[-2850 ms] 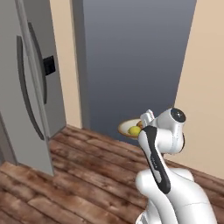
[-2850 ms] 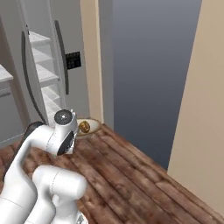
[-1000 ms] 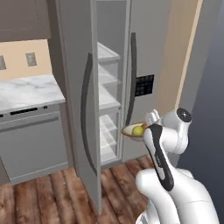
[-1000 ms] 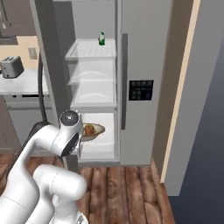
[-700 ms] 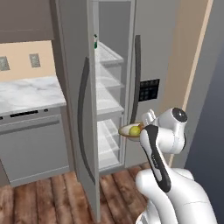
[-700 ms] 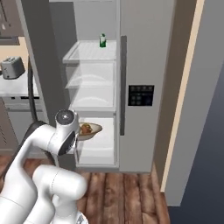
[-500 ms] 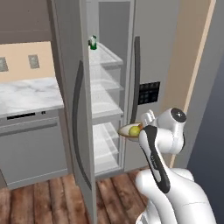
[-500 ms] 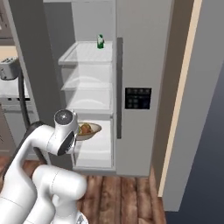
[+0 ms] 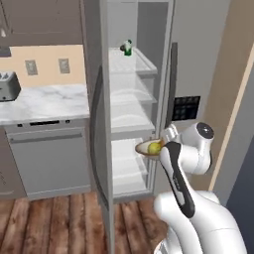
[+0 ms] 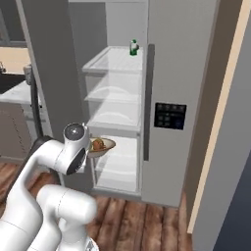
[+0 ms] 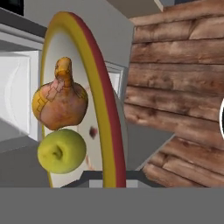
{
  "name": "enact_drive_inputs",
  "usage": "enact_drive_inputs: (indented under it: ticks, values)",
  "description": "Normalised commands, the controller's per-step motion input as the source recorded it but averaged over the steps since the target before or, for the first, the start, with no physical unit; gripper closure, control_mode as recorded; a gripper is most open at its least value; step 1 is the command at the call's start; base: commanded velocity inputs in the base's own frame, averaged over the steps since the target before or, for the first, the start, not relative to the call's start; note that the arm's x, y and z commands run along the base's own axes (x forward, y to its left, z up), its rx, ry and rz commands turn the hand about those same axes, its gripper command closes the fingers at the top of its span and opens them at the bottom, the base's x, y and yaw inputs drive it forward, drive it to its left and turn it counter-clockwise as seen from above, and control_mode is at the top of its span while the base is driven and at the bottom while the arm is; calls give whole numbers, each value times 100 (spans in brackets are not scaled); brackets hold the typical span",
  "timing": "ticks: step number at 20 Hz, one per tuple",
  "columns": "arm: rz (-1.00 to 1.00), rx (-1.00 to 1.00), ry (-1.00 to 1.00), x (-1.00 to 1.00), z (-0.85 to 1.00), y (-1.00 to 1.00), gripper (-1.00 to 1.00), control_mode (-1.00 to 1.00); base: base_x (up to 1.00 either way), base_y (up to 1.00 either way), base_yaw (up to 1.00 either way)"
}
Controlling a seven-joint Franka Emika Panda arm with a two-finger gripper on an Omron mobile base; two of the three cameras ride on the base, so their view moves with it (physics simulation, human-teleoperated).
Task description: Pick the chicken drumstick and lemon from their plates and place them in the bowl. Then put the bowl in the fridge.
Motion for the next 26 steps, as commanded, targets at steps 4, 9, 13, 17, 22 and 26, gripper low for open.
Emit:
enact_drive_inputs:
  ticks: [4,9,13,17,22,26]
  values:
    - [0,0,0,0,0,0,100,100,24,-49,18]
    - [0,0,0,0,0,0,100,100,32,-52,0]
    - [0,0,0,0,0,0,100,100,31,-29,0]
    - [0,0,0,0,0,0,100,100,32,-2,6]
    - [0,0,0,0,0,0,100,100,40,-21,5]
    - [0,0,0,0,0,0,100,100,44,-32,0]
